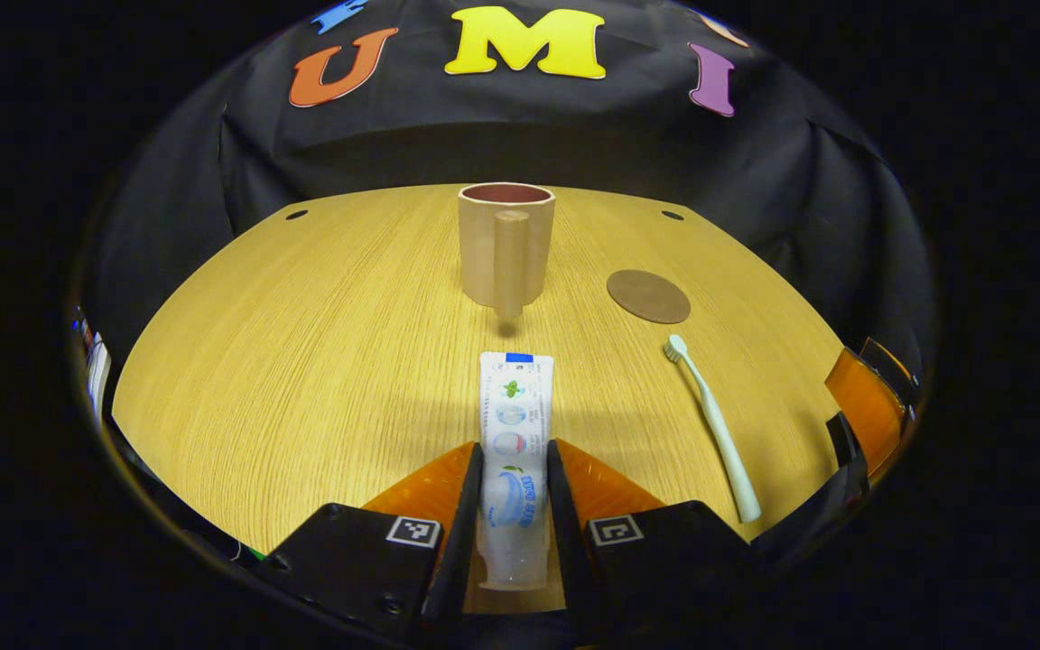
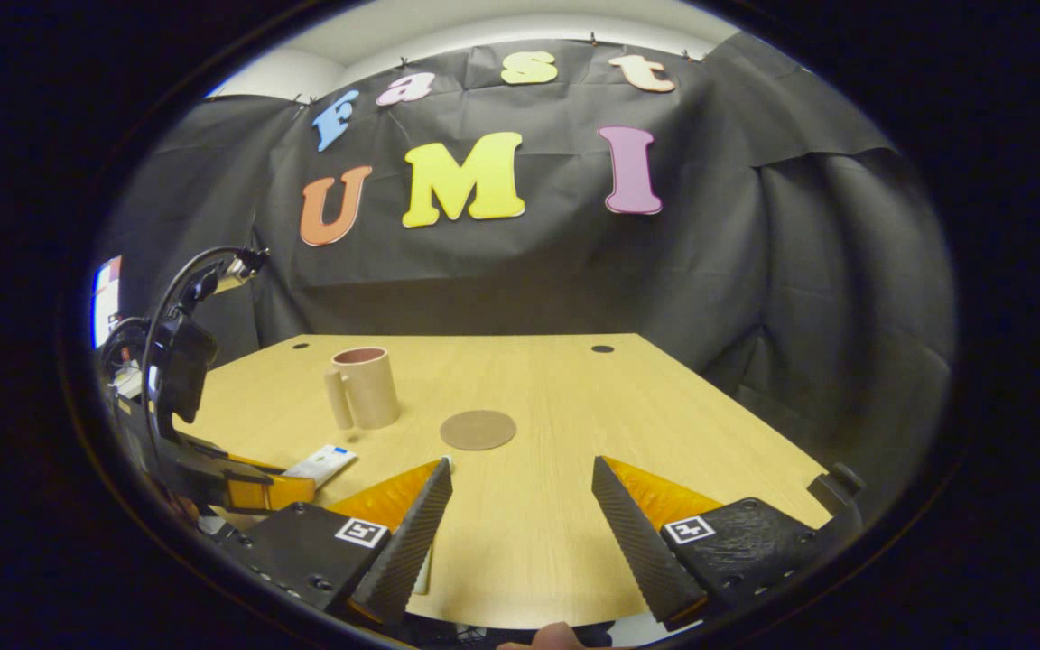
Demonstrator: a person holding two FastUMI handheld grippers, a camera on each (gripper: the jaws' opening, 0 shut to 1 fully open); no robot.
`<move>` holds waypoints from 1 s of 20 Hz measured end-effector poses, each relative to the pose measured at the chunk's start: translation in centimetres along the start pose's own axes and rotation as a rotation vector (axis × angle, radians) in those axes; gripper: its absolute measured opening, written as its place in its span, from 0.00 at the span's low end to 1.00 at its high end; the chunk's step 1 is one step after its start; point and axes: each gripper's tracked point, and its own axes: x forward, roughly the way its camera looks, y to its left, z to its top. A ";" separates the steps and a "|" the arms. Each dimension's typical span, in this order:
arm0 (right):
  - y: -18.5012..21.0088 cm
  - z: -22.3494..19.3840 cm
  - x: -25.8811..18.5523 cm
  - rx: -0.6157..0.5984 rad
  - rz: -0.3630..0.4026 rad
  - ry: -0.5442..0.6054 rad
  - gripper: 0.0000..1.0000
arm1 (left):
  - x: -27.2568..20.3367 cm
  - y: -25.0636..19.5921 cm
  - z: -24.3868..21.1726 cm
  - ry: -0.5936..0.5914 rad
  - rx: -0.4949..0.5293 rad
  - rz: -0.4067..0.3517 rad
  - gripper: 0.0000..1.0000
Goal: Put the toothbrush and toothpaste on the desktop into the cup, then pick up the cup and place it on the coaster on the desktop.
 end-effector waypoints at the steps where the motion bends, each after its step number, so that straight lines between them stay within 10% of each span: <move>1: 0.3 -0.1 0.1 0.005 0.009 0.012 0.95 | -0.1 -0.1 0.0 0.003 -0.005 -0.011 0.45; 17: 6.0 -5.2 6.6 -0.077 0.043 0.292 0.95 | -4.5 0.9 4.5 -0.154 -0.043 -0.040 0.44; 20: 5.8 -6.6 8.2 -0.069 0.007 0.350 0.78 | -4.6 1.6 4.4 -0.152 -0.057 -0.030 0.40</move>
